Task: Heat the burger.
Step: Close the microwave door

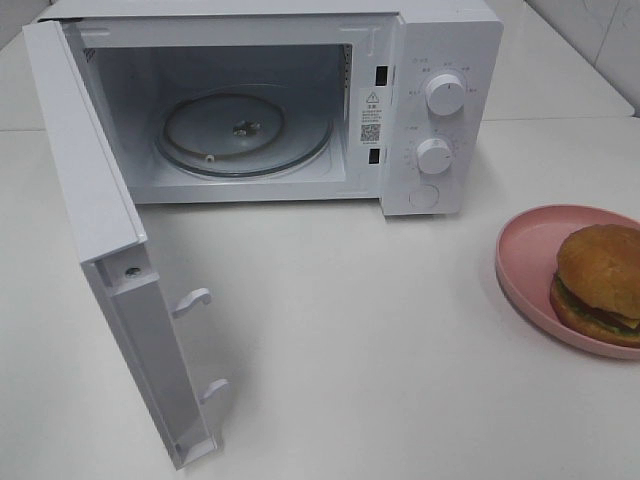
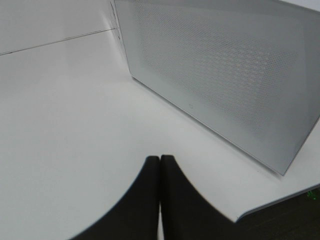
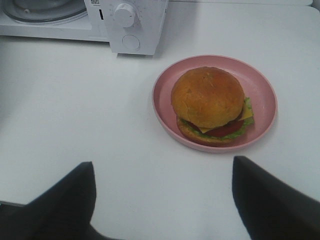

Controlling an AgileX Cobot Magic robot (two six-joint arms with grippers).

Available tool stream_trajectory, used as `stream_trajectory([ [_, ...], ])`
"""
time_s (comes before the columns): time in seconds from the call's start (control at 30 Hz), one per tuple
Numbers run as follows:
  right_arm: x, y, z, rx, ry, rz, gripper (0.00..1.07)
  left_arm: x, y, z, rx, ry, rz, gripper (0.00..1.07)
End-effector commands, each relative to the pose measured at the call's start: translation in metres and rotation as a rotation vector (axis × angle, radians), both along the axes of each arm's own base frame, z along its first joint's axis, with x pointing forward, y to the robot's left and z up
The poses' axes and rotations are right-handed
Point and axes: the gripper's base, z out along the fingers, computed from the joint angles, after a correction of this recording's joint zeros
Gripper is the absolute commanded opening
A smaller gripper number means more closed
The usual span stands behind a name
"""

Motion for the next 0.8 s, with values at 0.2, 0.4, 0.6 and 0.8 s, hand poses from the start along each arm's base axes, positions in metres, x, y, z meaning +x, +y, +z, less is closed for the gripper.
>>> stream_trajectory([
  [0.2, -0.001, 0.000, 0.001, 0.004, -0.023, -0.005, 0.71, -0.002, 0.000, 0.000, -0.018, -0.028, 0.002, 0.00],
  [0.4, -0.001, 0.000, 0.001, 0.005, -0.023, -0.009, 0.71, -0.002, 0.000, 0.000, -0.018, -0.028, 0.002, 0.00],
  [0.6, 0.000, 0.000, 0.001, 0.005, -0.023, -0.088, 0.71, -0.004, 0.001, 0.015, -0.030, -0.120, 0.000, 0.00],
  [0.8, -0.001, 0.000, 0.001, 0.007, -0.024, -0.088, 0.71, 0.009, -0.002, 0.028, -0.049, -0.195, 0.006, 0.00],
])
